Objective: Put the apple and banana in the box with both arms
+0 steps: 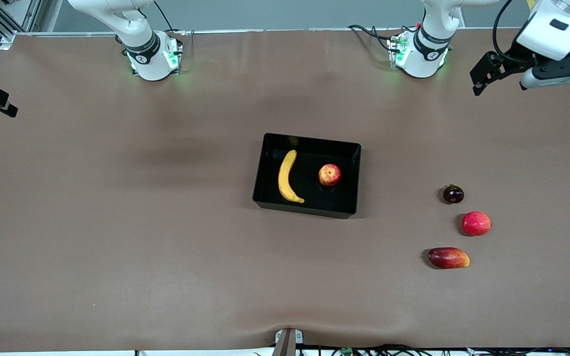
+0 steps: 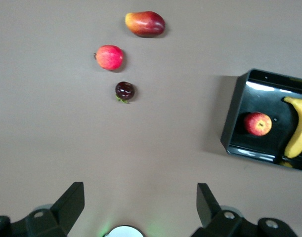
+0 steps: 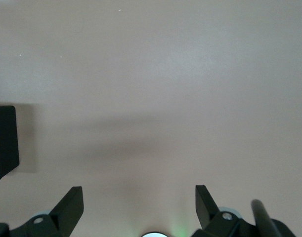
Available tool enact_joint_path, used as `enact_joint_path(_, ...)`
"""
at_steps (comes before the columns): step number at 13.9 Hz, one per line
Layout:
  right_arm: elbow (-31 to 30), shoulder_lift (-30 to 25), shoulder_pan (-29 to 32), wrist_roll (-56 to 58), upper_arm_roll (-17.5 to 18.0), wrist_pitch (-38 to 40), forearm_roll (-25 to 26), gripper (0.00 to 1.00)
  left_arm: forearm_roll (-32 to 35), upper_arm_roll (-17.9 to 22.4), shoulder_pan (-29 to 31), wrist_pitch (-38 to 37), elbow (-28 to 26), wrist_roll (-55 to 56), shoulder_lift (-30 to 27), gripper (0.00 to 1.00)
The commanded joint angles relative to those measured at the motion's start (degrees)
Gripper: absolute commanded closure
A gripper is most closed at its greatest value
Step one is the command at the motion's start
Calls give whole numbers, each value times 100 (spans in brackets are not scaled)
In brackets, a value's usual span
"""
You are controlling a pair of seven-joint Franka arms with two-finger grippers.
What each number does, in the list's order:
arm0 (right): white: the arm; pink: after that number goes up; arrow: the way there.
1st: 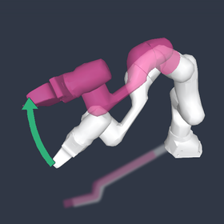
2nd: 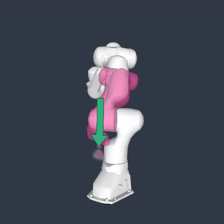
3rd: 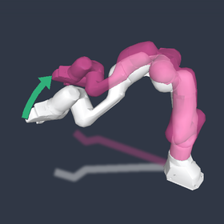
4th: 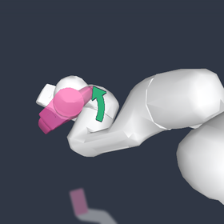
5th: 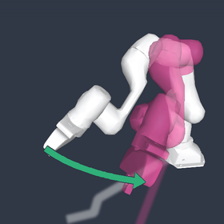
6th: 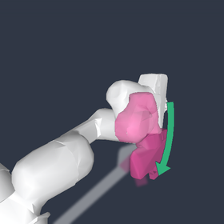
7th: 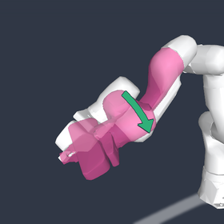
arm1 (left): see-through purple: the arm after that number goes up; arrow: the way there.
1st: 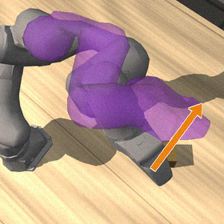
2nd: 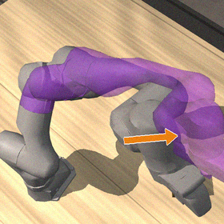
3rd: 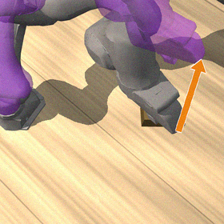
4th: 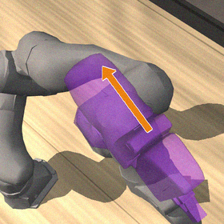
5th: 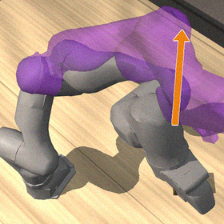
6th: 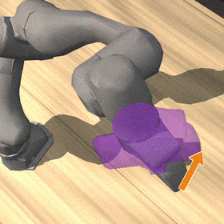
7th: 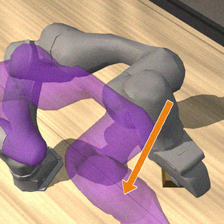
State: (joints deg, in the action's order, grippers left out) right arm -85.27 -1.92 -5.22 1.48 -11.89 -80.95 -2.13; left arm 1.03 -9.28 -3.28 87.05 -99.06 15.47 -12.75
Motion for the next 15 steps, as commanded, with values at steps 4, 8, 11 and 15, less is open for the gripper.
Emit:
enact_joint_path(4,19,-11,-57,229,116,-43,431,0,-243,102,363,137,-96,-895,79,0)
enact_joint_path(8,10,-11,-32,230,73,-26,232,0,-199,111,443,356,78,-1055,272,0)
enact_joint_path(11,19,-11,-32,256,64,-43,12,0,-208,111,451,304,413,-1002,554,0)
enact_joint_path(15,19,-11,-32,256,64,-35,20,0,-182,111,627,243,738,-950,747,0)
